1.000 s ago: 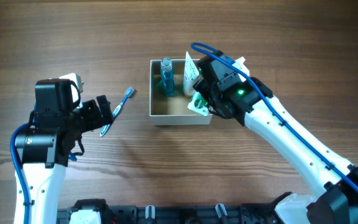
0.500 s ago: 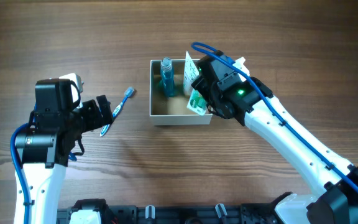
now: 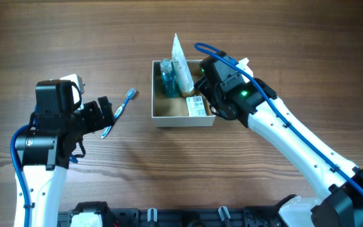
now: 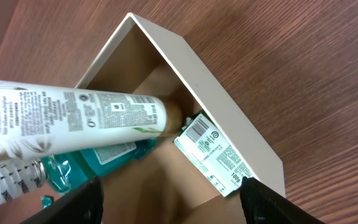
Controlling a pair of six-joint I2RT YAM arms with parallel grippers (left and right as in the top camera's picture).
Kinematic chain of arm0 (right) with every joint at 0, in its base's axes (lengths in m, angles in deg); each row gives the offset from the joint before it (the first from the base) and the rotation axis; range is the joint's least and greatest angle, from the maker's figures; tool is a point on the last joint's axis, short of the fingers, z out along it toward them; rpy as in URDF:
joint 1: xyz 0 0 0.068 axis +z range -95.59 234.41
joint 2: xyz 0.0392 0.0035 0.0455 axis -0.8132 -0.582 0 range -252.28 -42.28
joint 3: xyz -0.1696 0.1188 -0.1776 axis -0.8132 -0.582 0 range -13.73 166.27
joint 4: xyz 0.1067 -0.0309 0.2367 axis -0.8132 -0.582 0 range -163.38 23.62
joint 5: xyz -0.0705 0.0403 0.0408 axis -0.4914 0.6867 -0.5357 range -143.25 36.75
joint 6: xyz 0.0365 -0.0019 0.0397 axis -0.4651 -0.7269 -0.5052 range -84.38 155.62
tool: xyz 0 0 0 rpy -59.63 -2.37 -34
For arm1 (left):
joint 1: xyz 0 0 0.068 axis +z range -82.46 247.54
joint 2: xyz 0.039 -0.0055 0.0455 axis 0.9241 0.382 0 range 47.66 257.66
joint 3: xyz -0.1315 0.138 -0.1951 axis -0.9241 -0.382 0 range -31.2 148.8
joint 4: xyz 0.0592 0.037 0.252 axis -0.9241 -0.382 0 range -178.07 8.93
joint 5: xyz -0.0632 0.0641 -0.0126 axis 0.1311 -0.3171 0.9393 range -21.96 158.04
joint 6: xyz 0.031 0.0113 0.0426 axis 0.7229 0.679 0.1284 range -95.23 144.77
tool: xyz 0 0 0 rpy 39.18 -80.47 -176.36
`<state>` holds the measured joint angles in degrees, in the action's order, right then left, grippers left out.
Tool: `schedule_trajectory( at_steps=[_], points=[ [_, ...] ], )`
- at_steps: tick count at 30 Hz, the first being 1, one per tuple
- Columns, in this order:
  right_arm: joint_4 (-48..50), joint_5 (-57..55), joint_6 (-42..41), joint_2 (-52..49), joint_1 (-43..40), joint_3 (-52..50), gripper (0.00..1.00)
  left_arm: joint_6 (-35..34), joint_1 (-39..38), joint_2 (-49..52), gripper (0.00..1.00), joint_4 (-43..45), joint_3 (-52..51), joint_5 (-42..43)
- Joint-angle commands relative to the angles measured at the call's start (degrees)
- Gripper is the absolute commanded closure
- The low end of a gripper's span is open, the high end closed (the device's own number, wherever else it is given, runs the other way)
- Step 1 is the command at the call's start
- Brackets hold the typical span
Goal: Pack container
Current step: 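Release the Dettol box and withdraw the right gripper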
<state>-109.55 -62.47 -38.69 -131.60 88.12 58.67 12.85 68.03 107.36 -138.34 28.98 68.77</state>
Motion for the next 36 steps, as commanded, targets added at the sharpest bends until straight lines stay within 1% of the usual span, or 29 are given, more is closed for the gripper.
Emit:
schedule_trajectory(
  at_steps=[1, 7, 9, 10, 12, 13, 21, 23, 24, 25, 26, 28, 31, 33, 36],
  points=[
    [0.2, -3.2, 3.4, -0.3, 0.2, 1.2, 0.3, -0.6, 0.4, 0.0, 0.0, -0.2, 0.9, 1.0],
    [0.3, -8.1, 11.3, 0.5, 0.2, 1.2, 0.3, -0.6, 0.4, 0.0, 0.0, -0.2, 0.9, 1.0],
    [0.6, -10.0, 14.2, 0.7, 0.2, 1.2, 0.21, -0.6, 0.4, 0.0, 0.0, -0.2, 0.9, 1.0],
    [1.0, -10.9, 16.6, 0.9, 0.2, 1.2, 0.18, -0.6, 0.4, 0.0, 0.0, -0.2, 1.0, 1.0],
    [1.4, -12.1, 21.6, 1.0, 0.1, 1.2, 0.13, -0.6, 0.4, 0.0, 0.0, -0.2, 0.9, 0.9],
    [1.4, -12.4, 22.6, 1.1, 0.1, 1.2, 0.12, -0.6, 0.4, 0.0, 0.0, -0.2, 0.9, 1.0],
    [1.7, -12.8, 23.3, 1.5, 0.0, 1.2, 0.1, -0.6, 0.4, 0.0, 0.0, -0.2, 0.9, 1.0],
    [2.1, -15.6, 23.4, 2.1, 0.0, 1.2, 0.1, -0.6, 0.4, 0.0, 0.0, -0.2, 0.9, 1.0],
    [2.1, -18.2, 23.6, 2.8, 0.0, 1.3, 0.09, -0.6, 0.4, 0.0, 0.0, -0.2, 0.9, 1.0],
    [2.2, -20.1, 24.1, 3.6, 0.0, 1.3, 0.02, -0.6, 0.4, 0.0, 0.0, -0.2, 1.0, 1.0],
    [2.8, -22.6, 25.7, 5.4, -0.1, 1.5, 0.0, -0.6, 0.4, 0.0, 0.0, -0.2, 0.9, 1.0],
    [3.5, -24.8, 27.7, 8.8, -0.8, 1.5, 0.0, -0.6, 0.4, 0.0, 0.0, -0.2, 0.9, 0.9],
    [2.6, -22.9, 29.4, 16.2, -5.5, 1.5, 0.0, -0.6, 0.4, 0.0, 0.0, -0.2, 0.9, 0.9],
    [-0.5, -16.3, 29.7, 21.3, -11.8, 1.5, 0.0, -0.6, 0.4, 0.0, 0.0, -0.2, 0.9, 0.9],
    [-7.1, -7.4, 29.9, 25.8, -21.3, 1.5, 0.0, -0.6, 0.4, 0.0, 0.0, -0.2, 0.9, 0.9]
  ],
)
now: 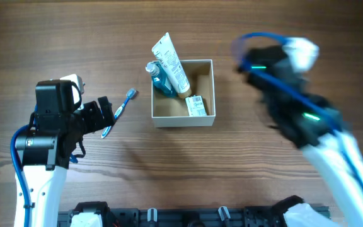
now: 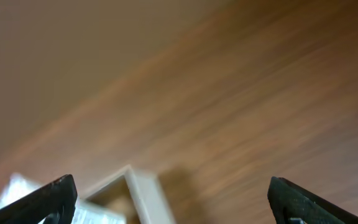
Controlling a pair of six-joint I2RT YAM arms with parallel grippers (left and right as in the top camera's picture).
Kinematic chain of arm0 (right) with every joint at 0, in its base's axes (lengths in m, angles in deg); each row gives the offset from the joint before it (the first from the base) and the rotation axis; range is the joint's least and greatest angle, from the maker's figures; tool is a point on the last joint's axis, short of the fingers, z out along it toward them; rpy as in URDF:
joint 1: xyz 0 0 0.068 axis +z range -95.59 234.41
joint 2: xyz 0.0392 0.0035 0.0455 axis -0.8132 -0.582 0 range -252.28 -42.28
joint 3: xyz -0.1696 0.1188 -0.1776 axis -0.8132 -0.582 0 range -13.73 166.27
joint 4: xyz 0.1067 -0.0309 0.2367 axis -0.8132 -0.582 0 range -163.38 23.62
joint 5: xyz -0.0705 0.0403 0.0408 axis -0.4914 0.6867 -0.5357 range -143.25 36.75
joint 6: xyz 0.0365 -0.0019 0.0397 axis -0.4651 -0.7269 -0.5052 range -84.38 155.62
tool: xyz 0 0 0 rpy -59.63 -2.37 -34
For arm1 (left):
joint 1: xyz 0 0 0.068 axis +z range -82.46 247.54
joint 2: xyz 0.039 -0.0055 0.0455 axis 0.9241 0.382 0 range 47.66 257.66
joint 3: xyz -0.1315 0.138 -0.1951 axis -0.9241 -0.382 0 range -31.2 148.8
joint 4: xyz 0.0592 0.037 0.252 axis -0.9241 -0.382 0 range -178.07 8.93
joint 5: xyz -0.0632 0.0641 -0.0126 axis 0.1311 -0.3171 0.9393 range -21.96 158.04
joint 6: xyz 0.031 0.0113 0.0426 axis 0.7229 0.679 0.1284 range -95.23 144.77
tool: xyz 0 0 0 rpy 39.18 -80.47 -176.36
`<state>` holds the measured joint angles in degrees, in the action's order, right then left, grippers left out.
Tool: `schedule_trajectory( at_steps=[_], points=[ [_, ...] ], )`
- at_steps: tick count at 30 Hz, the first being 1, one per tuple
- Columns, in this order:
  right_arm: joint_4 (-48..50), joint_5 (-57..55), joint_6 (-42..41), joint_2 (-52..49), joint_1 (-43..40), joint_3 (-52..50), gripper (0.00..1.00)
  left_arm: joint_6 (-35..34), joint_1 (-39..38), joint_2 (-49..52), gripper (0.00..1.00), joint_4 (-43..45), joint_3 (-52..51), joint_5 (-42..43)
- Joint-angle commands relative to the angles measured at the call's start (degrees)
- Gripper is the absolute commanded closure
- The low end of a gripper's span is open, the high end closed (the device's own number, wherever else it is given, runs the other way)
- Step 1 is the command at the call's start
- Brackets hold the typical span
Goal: Pack container
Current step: 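Release the Dettol box and withdraw the right gripper, then move the right gripper back over the box toward the Pantene tube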
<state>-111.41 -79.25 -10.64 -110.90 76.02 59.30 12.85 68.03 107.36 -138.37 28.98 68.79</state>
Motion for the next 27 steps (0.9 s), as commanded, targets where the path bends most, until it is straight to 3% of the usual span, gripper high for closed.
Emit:
schedule_trajectory(
  at_steps=[1, 4, 8, 17, 20, 23, 27],
  points=[
    [-7.2, 11.1, 2.6, 5.7, -11.6, 0.8, 0.0, -0.6, 0.4, 0.0, 0.0, -0.2, 0.9, 0.9],
    [-15.3, 14.6, 7.0, 6.0, -19.6, 0.7, 0.0, -0.6, 0.4, 0.0, 0.0, 0.1, 0.9, 0.9],
    [-19.1, 17.9, 10.9, 4.3, -23.9, -1.3, 0.0, -0.6, 0.4, 0.0, 0.0, 1.1, 1.0, 3.4],
    [-17.1, 23.4, 12.7, -2.9, -24.1, -7.8, 0.0, -0.6, 0.4, 0.0, 0.0, 2.0, 1.0, 4.6],
    [-15.3, 23.5, 15.3, -4.4, -23.0, -7.9, 0.05, -0.6, 0.4, 0.0, 0.0, 2.0, 1.0, 4.6],
    [-12.4, 24.9, 16.8, -4.1, -21.2, -7.7, 0.18, -0.6, 0.4, 0.0, 0.0, 2.0, 1.0, 4.6],
    [-8.7, 29.9, 19.8, -3.9, -15.9, -4.9, 0.44, -0.6, 0.4, 0.0, 0.0, 2.0, 1.0, 4.6]
  ],
)
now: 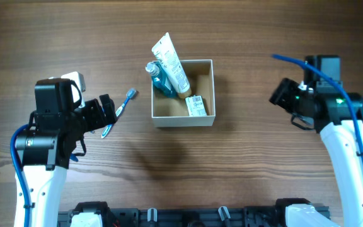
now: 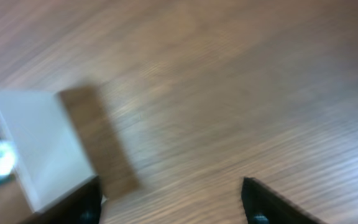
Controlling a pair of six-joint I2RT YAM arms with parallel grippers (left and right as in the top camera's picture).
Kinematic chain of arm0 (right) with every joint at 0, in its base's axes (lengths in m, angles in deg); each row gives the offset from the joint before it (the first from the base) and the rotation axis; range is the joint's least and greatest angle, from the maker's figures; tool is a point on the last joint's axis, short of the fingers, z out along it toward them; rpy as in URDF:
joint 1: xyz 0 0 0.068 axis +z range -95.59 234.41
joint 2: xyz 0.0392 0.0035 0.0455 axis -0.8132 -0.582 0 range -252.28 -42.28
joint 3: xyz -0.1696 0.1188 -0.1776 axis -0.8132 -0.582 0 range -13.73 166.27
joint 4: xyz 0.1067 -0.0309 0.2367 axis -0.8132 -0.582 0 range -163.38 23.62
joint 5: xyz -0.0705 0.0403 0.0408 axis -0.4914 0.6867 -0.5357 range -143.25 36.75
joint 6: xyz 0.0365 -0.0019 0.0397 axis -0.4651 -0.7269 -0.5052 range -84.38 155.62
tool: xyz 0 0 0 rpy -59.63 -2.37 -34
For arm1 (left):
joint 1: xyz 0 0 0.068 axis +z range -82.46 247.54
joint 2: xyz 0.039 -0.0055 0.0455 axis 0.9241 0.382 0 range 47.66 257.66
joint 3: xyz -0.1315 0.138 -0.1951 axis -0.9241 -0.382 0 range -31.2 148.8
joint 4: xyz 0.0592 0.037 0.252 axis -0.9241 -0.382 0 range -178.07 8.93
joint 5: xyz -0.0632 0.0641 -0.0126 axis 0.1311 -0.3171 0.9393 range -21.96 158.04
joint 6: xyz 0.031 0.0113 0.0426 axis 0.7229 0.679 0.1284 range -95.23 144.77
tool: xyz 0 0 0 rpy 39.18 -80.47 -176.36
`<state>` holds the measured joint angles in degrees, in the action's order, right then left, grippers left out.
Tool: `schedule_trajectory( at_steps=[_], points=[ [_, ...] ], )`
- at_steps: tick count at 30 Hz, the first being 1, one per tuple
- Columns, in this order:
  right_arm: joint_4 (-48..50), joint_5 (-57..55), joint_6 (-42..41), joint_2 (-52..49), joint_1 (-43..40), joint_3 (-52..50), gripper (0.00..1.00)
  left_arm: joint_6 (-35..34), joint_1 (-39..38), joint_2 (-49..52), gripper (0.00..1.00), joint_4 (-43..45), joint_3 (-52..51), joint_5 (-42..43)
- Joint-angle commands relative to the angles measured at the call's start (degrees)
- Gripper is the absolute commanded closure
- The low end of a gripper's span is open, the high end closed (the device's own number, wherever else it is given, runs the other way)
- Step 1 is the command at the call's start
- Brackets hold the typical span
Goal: Pack container
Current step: 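Move the right gripper back over the box toward the Pantene tube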
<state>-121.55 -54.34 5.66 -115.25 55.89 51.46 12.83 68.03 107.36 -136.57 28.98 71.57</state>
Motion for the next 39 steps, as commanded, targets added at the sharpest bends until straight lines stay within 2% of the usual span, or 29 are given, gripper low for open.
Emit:
schedule_trajectory(
  at_steps=[1, 5, 10, 13, 14, 21, 27, 34, 39],
  points=[
    [1.8, 4.9, 3.5, 0.4, 6.2, 4.1, 0.47, -0.6, 0.4, 0.0, 0.0, 0.2, 1.0, 1.8],
    [2.7, 2.8, 3.0, 0.1, 13.3, 9.7, 0.46, -0.6, 0.4, 0.0, 0.0, 0.2, 0.9, 1.8],
    [2.7, -0.6, 3.2, -2.6, 22.6, 20.0, 0.31, -2.1, 0.4, 0.0, 0.0, 0.2, 1.0, 1.8],
    [2.5, -0.5, 4.3, -6.8, 26.6, 26.6, 0.02, -2.1, 0.4, 0.0, 0.0, 0.2, 1.0, 1.8],
    [2.3, -0.6, 4.5, -8.6, 27.7, 28.7, 0.01, -2.1, 0.4, 0.0, 0.0, 0.2, 1.0, 1.8],
    [3.4, -1.1, 4.3, -23.6, 32.2, 40.6, 0.01, -2.7, 0.4, 0.0, 0.0, 0.0, 0.9, 1.7],
    [7.4, -8.0, 2.5, -36.1, 36.1, 47.7, 0.0, -5.1, 0.4, 0.0, 0.0, 0.0, 1.0, 1.3],
    [12.7, -8.0, -5.2, -41.3, 37.7, 47.8, 0.0, -5.0, 0.4, 0.0, 0.0, 0.0, 1.0, 1.3],
    [15.0, -9.0, -6.5, -41.9, 37.7, 47.8, 0.05, -5.0, 0.4, 0.0, 0.0, 0.0, 1.0, 1.4]
  ],
)
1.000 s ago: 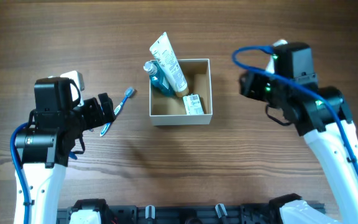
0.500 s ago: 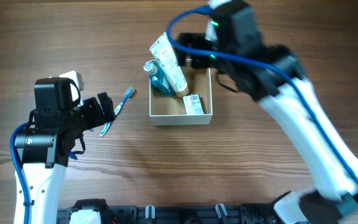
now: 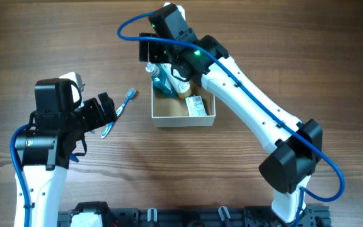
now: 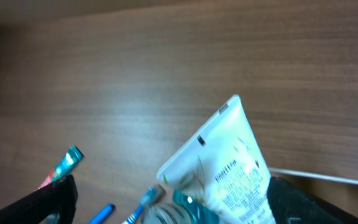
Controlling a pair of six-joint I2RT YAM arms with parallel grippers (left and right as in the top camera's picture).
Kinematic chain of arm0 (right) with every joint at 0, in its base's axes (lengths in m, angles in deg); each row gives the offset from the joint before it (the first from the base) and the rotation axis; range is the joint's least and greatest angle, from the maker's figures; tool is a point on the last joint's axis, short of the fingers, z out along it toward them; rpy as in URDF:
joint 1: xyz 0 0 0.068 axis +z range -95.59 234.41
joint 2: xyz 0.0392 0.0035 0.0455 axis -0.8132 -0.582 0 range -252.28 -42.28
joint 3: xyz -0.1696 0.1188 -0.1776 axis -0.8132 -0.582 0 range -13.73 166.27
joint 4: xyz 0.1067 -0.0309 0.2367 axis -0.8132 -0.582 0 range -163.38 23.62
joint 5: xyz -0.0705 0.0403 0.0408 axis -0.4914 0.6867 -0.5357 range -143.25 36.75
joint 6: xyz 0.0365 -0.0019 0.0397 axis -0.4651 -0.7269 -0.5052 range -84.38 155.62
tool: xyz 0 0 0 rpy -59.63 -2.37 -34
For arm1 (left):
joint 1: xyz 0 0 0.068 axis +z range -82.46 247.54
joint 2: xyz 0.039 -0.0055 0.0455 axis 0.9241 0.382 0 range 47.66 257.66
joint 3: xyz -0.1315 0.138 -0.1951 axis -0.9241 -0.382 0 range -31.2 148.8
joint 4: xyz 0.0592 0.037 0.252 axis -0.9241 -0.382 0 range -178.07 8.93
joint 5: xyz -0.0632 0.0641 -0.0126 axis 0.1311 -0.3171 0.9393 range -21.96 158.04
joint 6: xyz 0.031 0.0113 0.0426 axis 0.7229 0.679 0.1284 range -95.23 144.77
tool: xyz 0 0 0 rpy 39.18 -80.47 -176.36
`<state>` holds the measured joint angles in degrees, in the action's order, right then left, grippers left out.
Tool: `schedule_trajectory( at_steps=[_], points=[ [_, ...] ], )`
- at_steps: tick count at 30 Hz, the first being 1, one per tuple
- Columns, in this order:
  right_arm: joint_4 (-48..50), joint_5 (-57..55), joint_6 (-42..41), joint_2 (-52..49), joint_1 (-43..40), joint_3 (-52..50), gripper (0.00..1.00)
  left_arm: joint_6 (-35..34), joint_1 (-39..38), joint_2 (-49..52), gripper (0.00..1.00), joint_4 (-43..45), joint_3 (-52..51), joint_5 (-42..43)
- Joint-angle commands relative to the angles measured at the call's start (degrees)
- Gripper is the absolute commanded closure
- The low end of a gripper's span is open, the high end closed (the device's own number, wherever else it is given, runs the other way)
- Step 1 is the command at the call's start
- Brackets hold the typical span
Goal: Pack container
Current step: 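Move the right gripper back over the box toward the Pantene tube, then grasp the leaning Pantene tube top with the right gripper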
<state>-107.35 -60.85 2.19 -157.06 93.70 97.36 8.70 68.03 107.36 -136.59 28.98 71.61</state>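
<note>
A white box (image 3: 162, 116) stands mid-table with a small barcoded carton (image 3: 196, 105) inside. A teal bottle (image 3: 161, 80) and a white Pantene tube (image 4: 225, 165) lean at its back-left corner. In the overhead view the arm covers most of the tube. My right gripper (image 3: 159, 58) hangs open above them, and in the wrist view its fingertips (image 4: 55, 200) sit wide apart either side of the tube. A blue toothbrush (image 3: 121, 108) lies on the table left of the box. My left gripper (image 3: 106, 111) is right beside it, apparently open.
The right arm (image 3: 251, 107) reaches diagonally from the front right across the box. The wooden table (image 3: 282, 44) is bare behind and to the right. A black rail (image 3: 181, 217) runs along the front edge.
My right gripper was far out at the table's right side, away from the box. Now it is over the box's back-left corner, above the tube and bottle. The left arm has barely shifted.
First my right gripper was open low over the box, with the tube, bottle and carton inside. Then it was away to the right, with tube and bottle leaning over the back-left rim. Now it is back above them, still open. The toothbrush stayed put.
</note>
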Motion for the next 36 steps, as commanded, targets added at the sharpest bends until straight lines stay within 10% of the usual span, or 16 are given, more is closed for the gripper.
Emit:
schedule_trajectory(
  at_steps=[1, 36],
  points=[
    [0.7, -3.5, -3.2, -0.2, -0.1, 1.9, 0.05, -0.9, 0.4, 0.0, 0.0, 0.0, 0.9, 1.3],
    [-2.7, -9.4, -7.3, -7.6, -0.3, 1.9, 0.07, -0.9, 0.4, 0.0, 0.0, 0.0, 0.9, 1.3]
  ],
)
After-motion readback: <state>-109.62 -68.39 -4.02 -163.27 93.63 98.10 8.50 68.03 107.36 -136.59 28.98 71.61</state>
